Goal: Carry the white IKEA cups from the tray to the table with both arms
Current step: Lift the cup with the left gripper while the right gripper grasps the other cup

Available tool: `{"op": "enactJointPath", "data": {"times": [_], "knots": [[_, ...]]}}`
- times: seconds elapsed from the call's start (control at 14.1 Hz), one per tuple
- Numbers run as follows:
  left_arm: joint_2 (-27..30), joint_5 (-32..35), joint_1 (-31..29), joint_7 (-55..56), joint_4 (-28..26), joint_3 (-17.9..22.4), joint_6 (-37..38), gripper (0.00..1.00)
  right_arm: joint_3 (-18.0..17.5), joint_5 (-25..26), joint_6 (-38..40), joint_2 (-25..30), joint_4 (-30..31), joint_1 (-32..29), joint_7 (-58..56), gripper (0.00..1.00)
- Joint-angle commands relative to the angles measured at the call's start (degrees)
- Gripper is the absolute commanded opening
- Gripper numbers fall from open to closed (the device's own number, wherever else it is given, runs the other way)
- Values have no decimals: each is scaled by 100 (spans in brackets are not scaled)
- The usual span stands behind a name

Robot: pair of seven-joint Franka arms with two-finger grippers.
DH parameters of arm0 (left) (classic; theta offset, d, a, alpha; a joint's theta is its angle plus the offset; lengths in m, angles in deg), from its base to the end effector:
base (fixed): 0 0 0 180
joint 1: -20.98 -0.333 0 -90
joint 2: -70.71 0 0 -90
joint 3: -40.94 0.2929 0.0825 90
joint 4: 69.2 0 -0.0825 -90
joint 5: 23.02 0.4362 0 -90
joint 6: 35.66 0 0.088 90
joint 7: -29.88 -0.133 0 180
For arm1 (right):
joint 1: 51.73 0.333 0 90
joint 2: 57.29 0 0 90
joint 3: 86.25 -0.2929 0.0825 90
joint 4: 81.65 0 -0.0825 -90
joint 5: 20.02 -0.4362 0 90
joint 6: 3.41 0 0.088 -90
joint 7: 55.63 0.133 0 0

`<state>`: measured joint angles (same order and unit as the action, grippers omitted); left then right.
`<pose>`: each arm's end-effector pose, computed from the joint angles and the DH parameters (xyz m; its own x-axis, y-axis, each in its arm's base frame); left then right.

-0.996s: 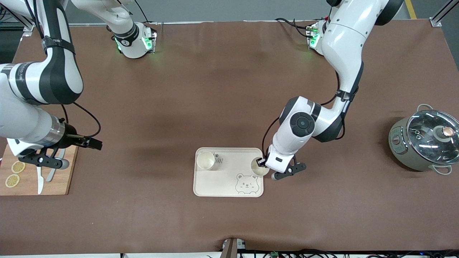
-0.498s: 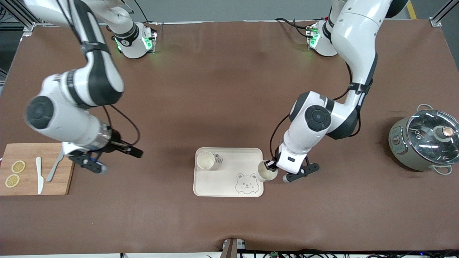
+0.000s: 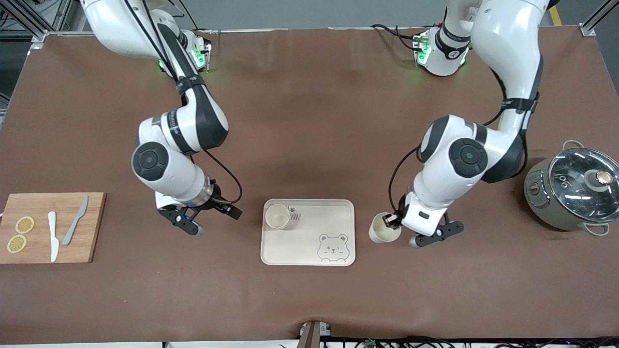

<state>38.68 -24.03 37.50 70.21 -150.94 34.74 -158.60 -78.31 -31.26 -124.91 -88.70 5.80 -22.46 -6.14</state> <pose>0.7105 -0.2858 0.3221 0.9391 0.3352 0.0753 0.3204 -0.9336 0.1602 0.6801 0.2913 0.2764 0.8435 -0.5353 -0.0444 -0.5369 -0.8375 -0.1021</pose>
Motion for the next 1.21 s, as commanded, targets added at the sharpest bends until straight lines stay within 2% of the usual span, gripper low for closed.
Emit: {"op": "enactJointPath", "data": {"times": [0.0,0.14,0.43,0.5,0.64,0.85,0.92,1.07,1.14], "knots": [[346,110,-166,-376,-210,-22,603,0,68,-79,-285,-356,-167,263,210,100],[460,110,-307,-570,-341,-13,824,0,68,-97,-646,-488,-167,395,262,100],[811,110,-579,-588,-974,-13,834,0,68,-53,-787,-690,-167,623,667,100],[873,110,-649,-614,-1123,-13,834,0,68,-62,-822,-725,-167,633,684,97],[1057,110,-755,-623,-1422,-21,799,0,68,-97,-866,-813,-167,676,737,83],[1199,110,-887,-737,-1695,-13,772,0,68,-62,-1121,-936,-167,764,966,52],[1199,119,-974,-825,-1739,-21,763,0,68,-62,-1148,-980,-167,791,1035,45],[1208,127,-1045,-930,-1862,-13,755,0,68,-53,-1262,-1129,-298,878,1211,42],[1208,188,-1106,-940,-1915,-13,720,0,76,-44,-1271,-1191,-351,948,1308,27]]}}
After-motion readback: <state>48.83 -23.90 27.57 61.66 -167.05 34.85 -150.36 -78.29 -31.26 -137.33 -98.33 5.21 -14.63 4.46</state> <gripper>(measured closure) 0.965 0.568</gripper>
